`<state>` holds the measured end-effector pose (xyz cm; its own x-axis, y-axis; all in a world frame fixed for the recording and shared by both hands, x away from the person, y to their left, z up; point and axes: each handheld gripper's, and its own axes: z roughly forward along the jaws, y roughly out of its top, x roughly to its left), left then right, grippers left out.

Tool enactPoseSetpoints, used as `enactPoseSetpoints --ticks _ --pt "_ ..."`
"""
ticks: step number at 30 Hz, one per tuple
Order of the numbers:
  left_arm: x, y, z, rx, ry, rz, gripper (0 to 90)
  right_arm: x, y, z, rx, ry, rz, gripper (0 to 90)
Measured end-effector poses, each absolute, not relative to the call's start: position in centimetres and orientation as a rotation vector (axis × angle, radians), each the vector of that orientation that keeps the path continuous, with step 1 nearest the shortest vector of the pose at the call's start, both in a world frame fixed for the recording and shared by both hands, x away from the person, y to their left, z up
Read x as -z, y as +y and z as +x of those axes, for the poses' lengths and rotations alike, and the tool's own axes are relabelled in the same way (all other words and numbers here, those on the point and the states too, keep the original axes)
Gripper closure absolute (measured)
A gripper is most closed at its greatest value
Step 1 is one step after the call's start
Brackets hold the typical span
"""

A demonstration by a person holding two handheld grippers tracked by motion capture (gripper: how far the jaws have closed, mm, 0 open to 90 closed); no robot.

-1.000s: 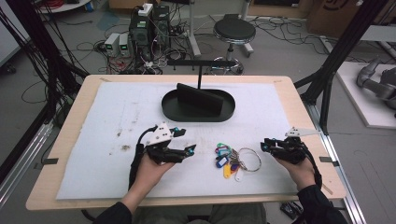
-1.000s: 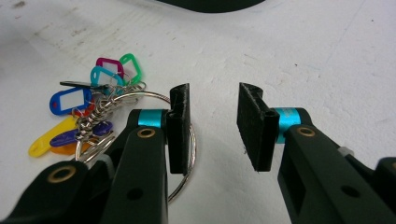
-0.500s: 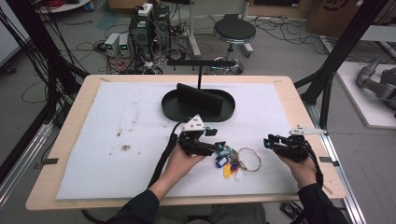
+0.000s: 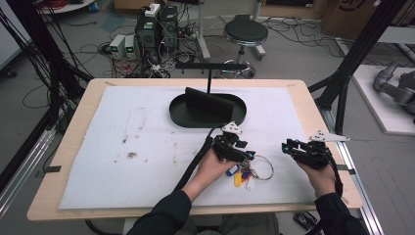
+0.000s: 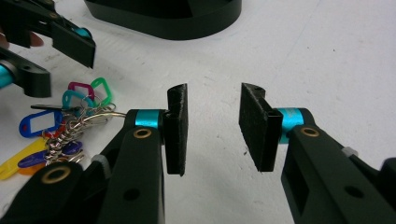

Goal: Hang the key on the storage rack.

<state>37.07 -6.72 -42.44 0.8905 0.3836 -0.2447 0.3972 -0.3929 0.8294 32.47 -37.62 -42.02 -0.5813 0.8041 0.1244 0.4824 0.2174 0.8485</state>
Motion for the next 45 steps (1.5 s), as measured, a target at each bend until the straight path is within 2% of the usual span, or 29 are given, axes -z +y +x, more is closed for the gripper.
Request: enactPoseSetpoints --ticks 11,17,20,24,33,42,45 --pt "43.8 -9.8 38.3 0.059 0.642 2.157 53.3 41.9 -38.1 32.4 -1.307 2.135 1.209 63.8" --pt "44.4 -10.2 38.3 0.072 0.654 2.216 66.4 41.9 -38.2 32.4 -1.308 2.134 1.203 63.8" --pt "44.3 -10.2 38.2 0.102 0.631 2.210 77.7 41.9 -38.2 32.5 -1.310 2.133 1.199 63.8" --pt "44.0 -10.1 37.9 0.099 0.589 2.213 84.0 41.9 -38.0 32.5 -1.315 2.132 1.202 64.1" --pt "42.3 -8.4 37.2 0.051 0.508 2.105 85.6 41.7 -38.0 32.6 -1.330 2.115 1.189 64.9" --pt "40.0 -4.6 35.9 -0.114 0.423 1.950 86.2 41.6 -37.8 32.8 -1.343 2.103 1.179 65.2" --pt "39.9 -3.6 35.7 -0.148 0.408 1.949 86.2 41.6 -37.6 32.8 -1.343 2.105 1.177 65.2"
